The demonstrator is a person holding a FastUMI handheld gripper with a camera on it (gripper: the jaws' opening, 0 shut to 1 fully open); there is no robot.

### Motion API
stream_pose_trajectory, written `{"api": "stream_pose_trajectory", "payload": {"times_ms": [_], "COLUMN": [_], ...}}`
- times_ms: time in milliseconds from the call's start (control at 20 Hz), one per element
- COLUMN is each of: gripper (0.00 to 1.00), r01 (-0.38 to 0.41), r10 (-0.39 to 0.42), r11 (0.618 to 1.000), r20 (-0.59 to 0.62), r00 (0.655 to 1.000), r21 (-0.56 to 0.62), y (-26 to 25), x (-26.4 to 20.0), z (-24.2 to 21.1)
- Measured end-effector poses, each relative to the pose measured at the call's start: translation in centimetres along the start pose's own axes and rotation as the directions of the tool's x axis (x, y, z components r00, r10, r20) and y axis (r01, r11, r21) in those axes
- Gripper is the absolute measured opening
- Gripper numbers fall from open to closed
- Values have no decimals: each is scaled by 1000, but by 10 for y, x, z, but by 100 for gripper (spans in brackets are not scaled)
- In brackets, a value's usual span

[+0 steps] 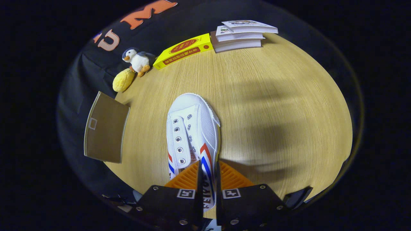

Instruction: Open the storage box then place both shoes into the box .Put the left shoe in first, then the right shoe, with the right side of both shoes facing outward in a uniform manner.

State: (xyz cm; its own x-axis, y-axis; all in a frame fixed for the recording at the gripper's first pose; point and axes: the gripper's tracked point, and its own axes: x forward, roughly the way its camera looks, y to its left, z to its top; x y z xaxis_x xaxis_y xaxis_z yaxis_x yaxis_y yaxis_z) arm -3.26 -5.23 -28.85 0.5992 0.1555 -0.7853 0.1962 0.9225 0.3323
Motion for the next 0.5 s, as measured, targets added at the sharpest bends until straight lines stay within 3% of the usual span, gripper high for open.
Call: {"api": "stream_pose_trajectory", "payload": {"times_ms": [50, 100, 300, 500], "gripper": [3, 0, 0, 0], "r01": [-34, -56, -96, -84], "r10": [34, 54, 84, 71], "r11": [998, 996, 990, 994], "r20": [10, 27, 116, 169], "r00": [999, 998, 990, 983], "r21": [48, 76, 107, 72], "y": [2, 5, 27, 69], "x": [1, 0, -11, -33], "z": [0, 0, 25, 45]}}
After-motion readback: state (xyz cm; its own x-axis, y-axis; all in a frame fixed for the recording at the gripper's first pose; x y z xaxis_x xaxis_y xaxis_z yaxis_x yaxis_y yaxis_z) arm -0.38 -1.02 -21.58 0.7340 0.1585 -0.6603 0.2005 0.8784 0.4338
